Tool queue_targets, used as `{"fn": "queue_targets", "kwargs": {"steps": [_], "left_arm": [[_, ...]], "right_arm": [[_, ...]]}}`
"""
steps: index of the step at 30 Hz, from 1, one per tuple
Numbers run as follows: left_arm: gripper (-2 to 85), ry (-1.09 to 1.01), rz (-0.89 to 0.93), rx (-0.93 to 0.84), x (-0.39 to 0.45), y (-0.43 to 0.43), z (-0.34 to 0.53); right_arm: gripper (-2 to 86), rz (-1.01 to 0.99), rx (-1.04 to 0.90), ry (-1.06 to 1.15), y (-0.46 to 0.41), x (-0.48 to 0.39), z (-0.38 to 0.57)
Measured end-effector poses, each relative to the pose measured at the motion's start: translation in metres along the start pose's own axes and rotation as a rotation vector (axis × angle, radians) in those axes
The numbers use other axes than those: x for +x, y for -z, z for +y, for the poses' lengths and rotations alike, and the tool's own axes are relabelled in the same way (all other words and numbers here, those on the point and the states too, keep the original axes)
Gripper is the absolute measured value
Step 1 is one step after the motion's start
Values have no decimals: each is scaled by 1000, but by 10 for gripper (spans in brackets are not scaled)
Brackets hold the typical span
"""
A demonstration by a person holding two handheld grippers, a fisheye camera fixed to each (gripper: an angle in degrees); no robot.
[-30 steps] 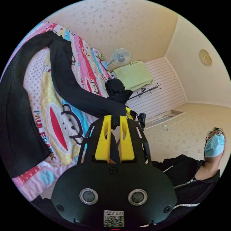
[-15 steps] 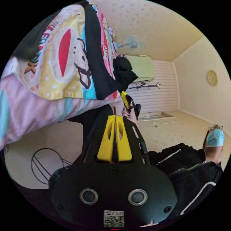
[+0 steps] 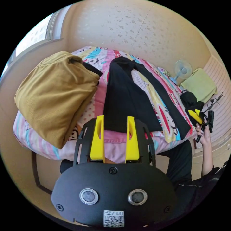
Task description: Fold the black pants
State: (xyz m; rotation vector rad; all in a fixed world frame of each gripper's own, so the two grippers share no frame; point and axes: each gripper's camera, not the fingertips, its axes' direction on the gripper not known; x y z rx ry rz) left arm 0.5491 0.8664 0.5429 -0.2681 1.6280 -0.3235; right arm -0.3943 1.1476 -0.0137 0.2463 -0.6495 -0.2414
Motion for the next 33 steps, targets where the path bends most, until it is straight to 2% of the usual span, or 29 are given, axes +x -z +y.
{"fn": "queue_targets", "kwargs": {"steps": [4,6,8,9,11,14,16,21,26,28,30,33], "left_arm": [[139,67,-69,-90,-7,-41,0],[135,110,-57,-20,-10,-43,15],[129,152,-60,93,-5,-38,40],[127,131,-76,106,0,-37,44],[122,93,-139,138,17,-34,55],[118,208,-64,155,5,-28,58],[116,249,-16,152,-6,-28,58],[108,225,13,78,-12,-21,44],[61,263,54,-38,-22,-8,28],[53,277,135,-91,-30,0,20],[49,272,220,-117,-38,17,11],[46,233,289,-33,-42,68,3]], "right_arm": [[121,-47,-54,39,-116,6,12],[128,-90,-67,-14,-150,9,30],[125,36,-77,-9,-172,2,53],[121,132,-10,24,-170,-7,67],[119,184,21,27,-163,-17,76],[127,246,169,41,-139,-25,85],[121,214,28,-53,-151,-2,76],[69,102,-2,-28,-160,4,89],[17,104,62,-111,-150,15,104],[9,-32,70,-194,-128,16,91],[7,-123,179,-133,-98,-2,78],[9,-112,207,-20,-55,-41,51]]}}
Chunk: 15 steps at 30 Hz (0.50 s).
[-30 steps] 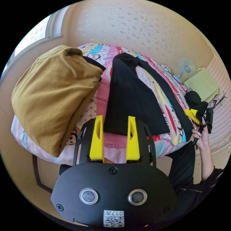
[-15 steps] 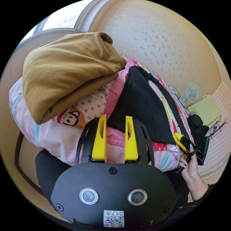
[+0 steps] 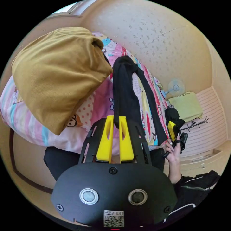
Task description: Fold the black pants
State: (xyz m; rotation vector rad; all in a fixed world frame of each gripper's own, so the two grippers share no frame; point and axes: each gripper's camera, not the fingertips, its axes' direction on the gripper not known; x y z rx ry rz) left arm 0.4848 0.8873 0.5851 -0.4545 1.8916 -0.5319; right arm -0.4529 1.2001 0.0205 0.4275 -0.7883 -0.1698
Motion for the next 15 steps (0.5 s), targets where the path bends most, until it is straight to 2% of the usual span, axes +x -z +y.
{"fn": "queue_targets", "kwargs": {"steps": [2,4,5,6,7,9,12,15], "left_arm": [[46,-79,-52,54,18,35,1],[46,-101,-114,65,21,43,2],[46,-100,-145,53,15,38,2],[47,-89,-158,40,10,34,2],[47,-46,-166,13,-4,25,1],[48,29,-117,-11,-27,13,2],[48,86,-51,9,-49,10,7],[48,72,-70,5,-57,11,5]], "right_arm": [[14,89,-13,113,12,-25,-11],[30,271,-47,167,8,-29,-10],[47,284,-59,166,3,-23,-8],[83,229,-88,129,-8,-5,-3],[99,76,-120,73,-20,17,1],[106,-104,-174,-38,-44,46,11],[90,-28,-293,-136,-84,70,33],[89,43,-218,-167,-91,73,46]]}}
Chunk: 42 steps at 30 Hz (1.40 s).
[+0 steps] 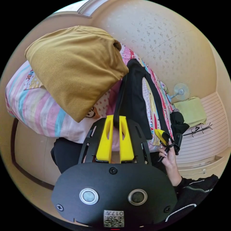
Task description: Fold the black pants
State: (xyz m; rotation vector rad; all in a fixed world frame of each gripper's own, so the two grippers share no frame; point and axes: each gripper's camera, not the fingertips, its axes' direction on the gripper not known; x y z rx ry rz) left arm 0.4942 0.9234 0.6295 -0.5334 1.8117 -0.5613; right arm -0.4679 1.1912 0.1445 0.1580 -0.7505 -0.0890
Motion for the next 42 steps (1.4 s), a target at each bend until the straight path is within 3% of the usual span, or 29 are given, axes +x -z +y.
{"fn": "queue_targets", "kwargs": {"steps": [4,8,15,19,23,25,29,36,39,42], "left_arm": [[48,8,29,-11,-14,0,-6],[47,30,54,-20,-29,-2,-9],[46,-49,132,-40,-13,19,-17],[46,-211,12,-36,34,51,-13],[46,-198,-28,-71,30,39,-5],[47,-115,-30,-111,12,15,-1],[50,14,-97,-136,-6,-15,16],[48,-6,-300,-224,-2,10,25],[50,-27,-326,-119,13,46,26],[66,-206,-323,-6,77,59,20]], "right_arm": [[115,78,-51,-32,-29,5,-7],[63,103,-128,7,-44,3,-7],[37,25,-147,50,-2,-22,-30],[36,-25,-142,164,30,-75,-39],[36,118,-163,222,22,-84,-26],[37,175,-224,142,-8,-47,-17],[41,85,-339,-42,-36,10,-8],[78,-16,-331,82,25,-10,-40],[102,42,-250,130,82,-11,-49],[132,185,-110,165,145,-3,-54]]}}
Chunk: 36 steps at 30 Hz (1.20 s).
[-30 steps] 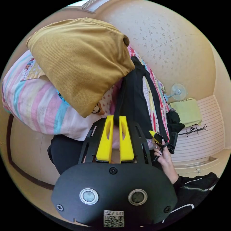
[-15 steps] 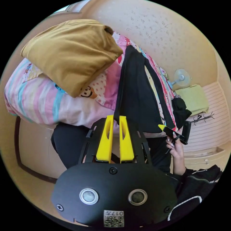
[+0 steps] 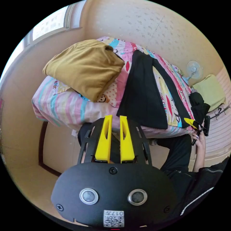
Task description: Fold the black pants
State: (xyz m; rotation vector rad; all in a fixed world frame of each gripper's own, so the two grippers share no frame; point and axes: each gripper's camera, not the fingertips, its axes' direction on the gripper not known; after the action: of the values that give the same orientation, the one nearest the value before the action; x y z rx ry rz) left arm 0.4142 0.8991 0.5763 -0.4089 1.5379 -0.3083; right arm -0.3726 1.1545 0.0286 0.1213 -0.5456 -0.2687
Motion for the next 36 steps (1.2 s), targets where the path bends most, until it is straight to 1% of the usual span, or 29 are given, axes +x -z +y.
{"fn": "queue_targets", "kwargs": {"steps": [2,3,4,5,6,7,8,9,11,13,15,16,19,21,22,23,26,28,30,31,33,34,35,36], "left_arm": [[77,-168,140,105,69,5,-20],[80,-205,186,131,89,3,-25],[83,-266,279,170,127,-5,-32],[85,-326,382,184,170,-20,-39],[86,-360,433,180,193,-29,-43],[89,-439,507,154,240,-50,-49],[96,-511,514,118,286,-73,-53],[99,-543,493,101,309,-84,-55],[103,-646,388,66,389,-129,-60],[105,-627,373,12,427,-165,-65],[112,-575,385,-121,454,-207,-66],[120,-547,334,-205,467,-234,-62],[113,-540,275,-67,471,-238,-38],[94,-614,232,-38,475,-234,-30],[64,-644,224,-64,475,-231,-34],[21,-624,237,-99,468,-223,-43],[7,-515,334,-78,431,-189,-64],[7,-521,329,-97,414,-177,-69],[15,-521,290,-159,399,-183,-70],[24,-493,285,-185,387,-194,-68],[41,-445,334,-241,368,-212,-65],[53,-389,392,-269,355,-217,-66],[59,-331,456,-254,341,-215,-66],[62,-306,483,-235,335,-212,-67]], "right_arm": [[137,87,101,-26,37,14,5],[139,130,168,-49,59,23,9],[138,163,228,-75,80,32,15],[137,182,254,-91,89,37,17],[137,223,295,-123,104,47,23],[137,264,317,-152,117,57,27],[137,284,322,-168,123,62,29],[139,319,326,-200,134,72,31],[144,361,338,-252,149,88,35],[150,386,371,-296,165,101,40],[154,405,387,-323,172,111,44],[156,397,371,-342,174,119,45],[154,353,370,-367,177,127,53],[149,334,397,-365,178,126,58],[146,317,415,-356,179,123,60],[144,308,426,-349,180,121,61],[136,254,491,-308,184,112,64],[133,238,468,-296,178,108,61],[136,258,405,-295,165,111,56],[137,231,366,-297,155,113,53],[138,166,338,-300,143,114,47],[139,148,329,-302,139,110,44],[139,148,322,-300,137,108,42],[137,154,299,-300,135,103,39]]}}
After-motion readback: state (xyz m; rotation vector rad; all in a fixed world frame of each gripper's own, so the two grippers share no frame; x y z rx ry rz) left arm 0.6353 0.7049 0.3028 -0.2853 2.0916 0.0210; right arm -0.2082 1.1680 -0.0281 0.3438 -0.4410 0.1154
